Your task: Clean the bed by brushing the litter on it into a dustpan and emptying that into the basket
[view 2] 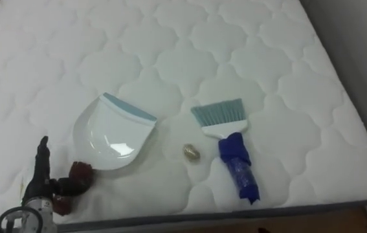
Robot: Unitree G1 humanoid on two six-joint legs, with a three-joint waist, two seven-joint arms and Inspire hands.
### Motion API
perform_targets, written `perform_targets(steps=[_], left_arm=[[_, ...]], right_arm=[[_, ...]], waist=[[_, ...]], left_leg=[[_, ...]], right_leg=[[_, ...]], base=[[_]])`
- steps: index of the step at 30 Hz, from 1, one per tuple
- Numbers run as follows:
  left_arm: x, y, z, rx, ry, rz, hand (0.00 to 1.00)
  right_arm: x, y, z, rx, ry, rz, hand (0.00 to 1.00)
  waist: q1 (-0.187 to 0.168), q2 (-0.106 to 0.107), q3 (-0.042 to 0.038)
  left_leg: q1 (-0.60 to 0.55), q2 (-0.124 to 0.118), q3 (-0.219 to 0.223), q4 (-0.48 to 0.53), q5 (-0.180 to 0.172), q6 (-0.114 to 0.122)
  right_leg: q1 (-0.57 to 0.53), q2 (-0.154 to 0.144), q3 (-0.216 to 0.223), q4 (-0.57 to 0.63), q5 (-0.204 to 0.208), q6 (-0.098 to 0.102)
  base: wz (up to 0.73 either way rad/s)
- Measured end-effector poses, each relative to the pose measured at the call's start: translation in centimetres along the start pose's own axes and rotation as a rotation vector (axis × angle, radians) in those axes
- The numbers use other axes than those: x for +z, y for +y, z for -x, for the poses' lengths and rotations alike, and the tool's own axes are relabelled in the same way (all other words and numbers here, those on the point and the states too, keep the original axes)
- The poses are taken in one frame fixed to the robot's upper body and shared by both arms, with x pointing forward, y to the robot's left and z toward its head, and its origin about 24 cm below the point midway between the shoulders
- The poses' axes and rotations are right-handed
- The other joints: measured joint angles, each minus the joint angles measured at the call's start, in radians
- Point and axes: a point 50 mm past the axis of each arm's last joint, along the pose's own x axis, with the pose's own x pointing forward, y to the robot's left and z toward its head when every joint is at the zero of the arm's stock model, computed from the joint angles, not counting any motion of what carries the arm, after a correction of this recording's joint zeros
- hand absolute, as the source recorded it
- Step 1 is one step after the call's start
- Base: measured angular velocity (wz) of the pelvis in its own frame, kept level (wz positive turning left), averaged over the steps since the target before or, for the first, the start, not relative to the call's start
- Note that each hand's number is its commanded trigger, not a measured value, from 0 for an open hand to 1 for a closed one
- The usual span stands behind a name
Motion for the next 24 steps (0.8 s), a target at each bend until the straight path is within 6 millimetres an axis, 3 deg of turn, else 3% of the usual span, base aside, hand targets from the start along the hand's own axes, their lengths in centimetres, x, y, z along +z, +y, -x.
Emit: perform_targets(steps=[2, 8, 18, 24], left_arm=[[-0.1, 0.0, 0.0, -0.007, 0.004, -0.002, 0.0], [-1.1, -0.2, 0.3, -0.03, 0.05, -0.023, 0.0], [-2.6, -0.6, 0.4, -0.053, 0.129, -0.064, 0.0], [-2.3, -0.5, -0.2, -0.043, 0.152, -0.074, 0.0]], right_arm=[[0.1, 0.1, 0.0, 0.003, -0.002, -0.001, 0.0], [0.2, 0.1, 0.0, 0.003, -0.005, -0.004, 0.0], [0.7, 0.1, -0.2, 0.009, -0.014, 0.022, 0.0], [0.9, 0.0, -0.2, 0.013, -0.006, 0.046, 0.0]], waist=[[0.003, -0.008, 0.0028], [0.009, -0.018, -0.0002], [0.006, -0.012, 0.0003], [0.01, -0.012, 0.0005]], left_leg=[[-0.004, 0.0, 0.003, 0.0, 0.0, 0.0], [-0.03, 0.0, 0.019, 0.002, 0.0, 0.0], [-0.032, 0.002, 0.022, 0.002, 0.0, 0.0], [-0.042, 0.002, 0.024, 0.003, 0.001, 0.002]], right_leg=[[-0.007, 0.0, 0.001, 0.002, 0.0, 0.0], [-0.041, -0.002, 0.004, 0.008, 0.001, -0.002], [-0.047, -0.003, 0.001, 0.014, 0.001, -0.002], [-0.062, -0.003, 0.005, 0.017, 0.003, -0.004]], base=[[-0.03], [-0.06], [-0.01], [-0.02]])
